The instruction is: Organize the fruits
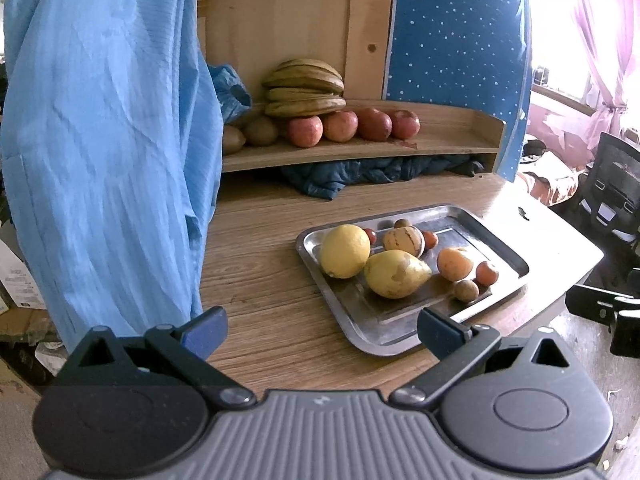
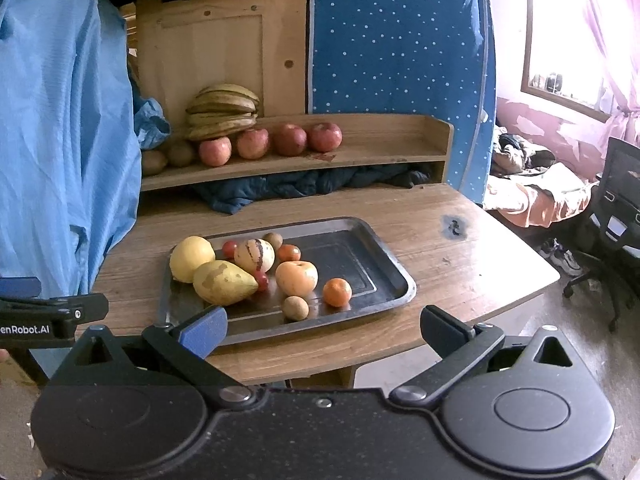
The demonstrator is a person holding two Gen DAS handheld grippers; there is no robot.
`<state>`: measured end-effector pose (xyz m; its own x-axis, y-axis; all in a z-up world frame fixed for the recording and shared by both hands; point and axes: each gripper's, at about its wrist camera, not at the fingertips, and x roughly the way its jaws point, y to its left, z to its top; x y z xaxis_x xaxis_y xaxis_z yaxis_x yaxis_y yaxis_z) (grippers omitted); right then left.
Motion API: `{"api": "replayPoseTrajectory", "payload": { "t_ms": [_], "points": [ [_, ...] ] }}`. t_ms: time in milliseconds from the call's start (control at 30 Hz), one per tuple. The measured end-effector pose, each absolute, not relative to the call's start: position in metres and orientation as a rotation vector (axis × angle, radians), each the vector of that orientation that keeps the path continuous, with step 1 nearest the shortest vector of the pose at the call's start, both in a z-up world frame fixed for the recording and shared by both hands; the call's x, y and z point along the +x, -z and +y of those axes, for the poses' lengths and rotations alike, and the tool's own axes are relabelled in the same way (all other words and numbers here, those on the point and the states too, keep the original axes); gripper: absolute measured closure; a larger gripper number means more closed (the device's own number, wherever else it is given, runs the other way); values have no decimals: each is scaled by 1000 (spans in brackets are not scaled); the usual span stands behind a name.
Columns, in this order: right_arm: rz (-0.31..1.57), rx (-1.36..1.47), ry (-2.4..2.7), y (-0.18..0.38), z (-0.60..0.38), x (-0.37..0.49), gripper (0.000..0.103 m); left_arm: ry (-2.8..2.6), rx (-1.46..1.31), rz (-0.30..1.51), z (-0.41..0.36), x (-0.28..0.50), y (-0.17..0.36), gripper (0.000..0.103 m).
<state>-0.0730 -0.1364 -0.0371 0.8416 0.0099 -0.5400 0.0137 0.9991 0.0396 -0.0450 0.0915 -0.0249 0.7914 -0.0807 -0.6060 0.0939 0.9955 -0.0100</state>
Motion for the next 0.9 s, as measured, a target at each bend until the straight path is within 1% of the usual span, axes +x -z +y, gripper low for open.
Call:
{"api": "replayPoseTrajectory", "payload": {
  "t_ms": [900],
  "points": [
    [571, 41, 3, 37, -137, -73, 1, 96, 19, 657, 92, -47, 26, 0]
  ]
}}
